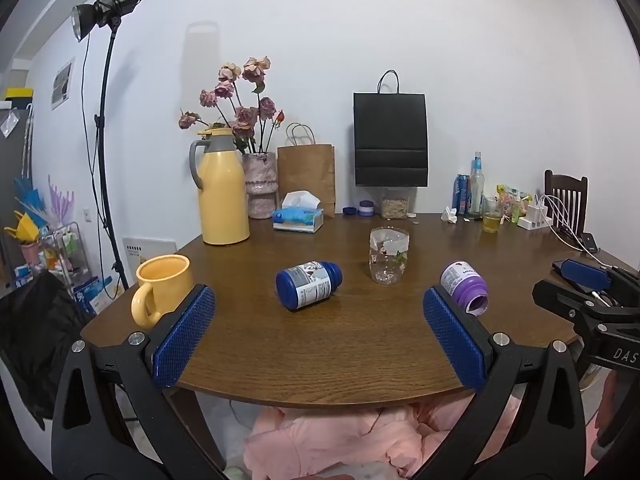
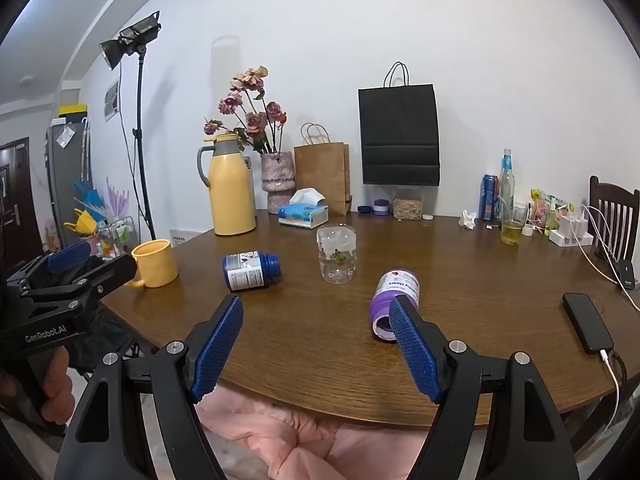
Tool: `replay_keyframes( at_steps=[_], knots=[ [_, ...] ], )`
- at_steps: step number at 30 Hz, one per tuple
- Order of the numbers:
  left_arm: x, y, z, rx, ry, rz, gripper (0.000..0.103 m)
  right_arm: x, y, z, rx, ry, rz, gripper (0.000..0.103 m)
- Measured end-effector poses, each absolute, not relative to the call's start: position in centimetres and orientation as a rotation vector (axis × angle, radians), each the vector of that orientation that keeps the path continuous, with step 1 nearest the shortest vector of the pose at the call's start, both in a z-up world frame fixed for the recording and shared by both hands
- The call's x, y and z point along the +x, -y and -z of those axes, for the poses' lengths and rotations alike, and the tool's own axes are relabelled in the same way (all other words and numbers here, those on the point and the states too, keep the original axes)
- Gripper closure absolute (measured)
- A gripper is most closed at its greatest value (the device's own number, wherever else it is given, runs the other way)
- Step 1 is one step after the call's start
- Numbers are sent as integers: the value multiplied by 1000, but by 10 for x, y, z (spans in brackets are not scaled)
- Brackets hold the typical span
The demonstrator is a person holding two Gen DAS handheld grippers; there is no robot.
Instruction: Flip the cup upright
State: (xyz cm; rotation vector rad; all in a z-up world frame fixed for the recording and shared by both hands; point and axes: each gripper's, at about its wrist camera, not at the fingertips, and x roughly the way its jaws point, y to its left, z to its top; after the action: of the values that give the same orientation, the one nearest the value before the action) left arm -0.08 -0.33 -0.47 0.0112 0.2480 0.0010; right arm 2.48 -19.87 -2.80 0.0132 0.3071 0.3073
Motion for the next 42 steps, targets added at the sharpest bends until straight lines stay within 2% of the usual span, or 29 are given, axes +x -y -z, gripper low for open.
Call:
replay_keyframes(
  at_steps=[42],
  knots=[
    [15, -3, 4, -9, -289, 11, 0, 32, 200, 31, 41, -322, -300, 23]
  ],
)
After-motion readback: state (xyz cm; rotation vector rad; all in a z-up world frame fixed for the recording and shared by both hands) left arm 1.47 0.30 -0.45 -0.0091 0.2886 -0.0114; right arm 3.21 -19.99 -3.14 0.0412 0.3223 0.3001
